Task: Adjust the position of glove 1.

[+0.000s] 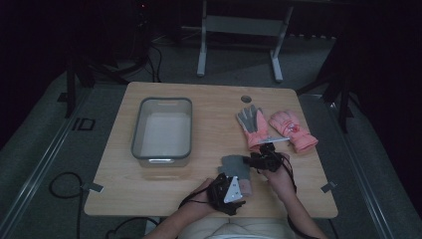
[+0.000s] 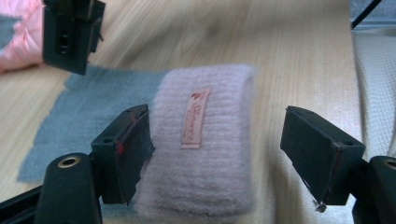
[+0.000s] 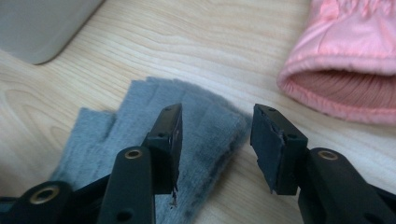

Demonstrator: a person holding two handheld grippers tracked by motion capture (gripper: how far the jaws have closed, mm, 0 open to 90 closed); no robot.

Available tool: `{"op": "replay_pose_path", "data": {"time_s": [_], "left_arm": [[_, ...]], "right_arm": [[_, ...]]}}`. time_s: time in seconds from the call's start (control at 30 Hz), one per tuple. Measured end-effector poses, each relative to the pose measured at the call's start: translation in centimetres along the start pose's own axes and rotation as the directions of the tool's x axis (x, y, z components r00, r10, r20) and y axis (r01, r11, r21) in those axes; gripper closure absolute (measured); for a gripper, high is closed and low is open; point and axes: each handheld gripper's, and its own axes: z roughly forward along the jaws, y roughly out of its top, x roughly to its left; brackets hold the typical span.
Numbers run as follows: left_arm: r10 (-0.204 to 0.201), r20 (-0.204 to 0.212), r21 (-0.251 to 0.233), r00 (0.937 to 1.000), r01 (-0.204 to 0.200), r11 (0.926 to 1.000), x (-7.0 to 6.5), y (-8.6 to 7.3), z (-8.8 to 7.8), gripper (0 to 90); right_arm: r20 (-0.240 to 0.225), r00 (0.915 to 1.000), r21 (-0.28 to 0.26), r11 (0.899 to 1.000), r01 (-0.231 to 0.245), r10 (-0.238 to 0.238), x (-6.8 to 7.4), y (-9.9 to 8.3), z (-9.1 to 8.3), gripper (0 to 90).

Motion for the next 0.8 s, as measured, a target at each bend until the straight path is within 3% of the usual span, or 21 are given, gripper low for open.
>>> {"op": "replay_pose_path", "data": {"time_s": [0.17,0.27,0.53,0.7,0.8], "left_arm": [[0.016,-0.032,0.046,0.9994,-0.014,0.9989,0.1,-0.2,0.5,30.4],[-0.041,-0.025,0.032,0.9989,0.042,0.9986,0.6,-0.5,0.6,34.6],[-0.071,0.041,0.029,0.9967,0.070,0.9971,2.1,-0.8,0.3,48.5],[-0.124,0.108,0.027,0.9863,0.122,0.9922,3.3,-1.0,0.2,55.7],[-0.146,0.124,0.025,0.9816,0.144,0.9893,3.6,-1.1,0.1,58.9]], "right_arm": [[0.029,0.9989,0.012,0.999,-0.037,0.037,-0.2,-0.5,1.0,49.8],[0.022,0.9988,0.035,0.998,-0.043,0.042,0.0,-0.7,1.6,49.8],[-0.007,0.9959,0.026,0.996,-0.090,0.090,-0.1,-1.2,1.8,52.4],[-0.054,0.9950,0.041,0.996,-0.082,0.084,0.2,-0.9,2.2,57.2],[-0.072,0.9954,0.039,0.997,-0.059,0.062,0.9,-0.9,2.5,61.7]]}}
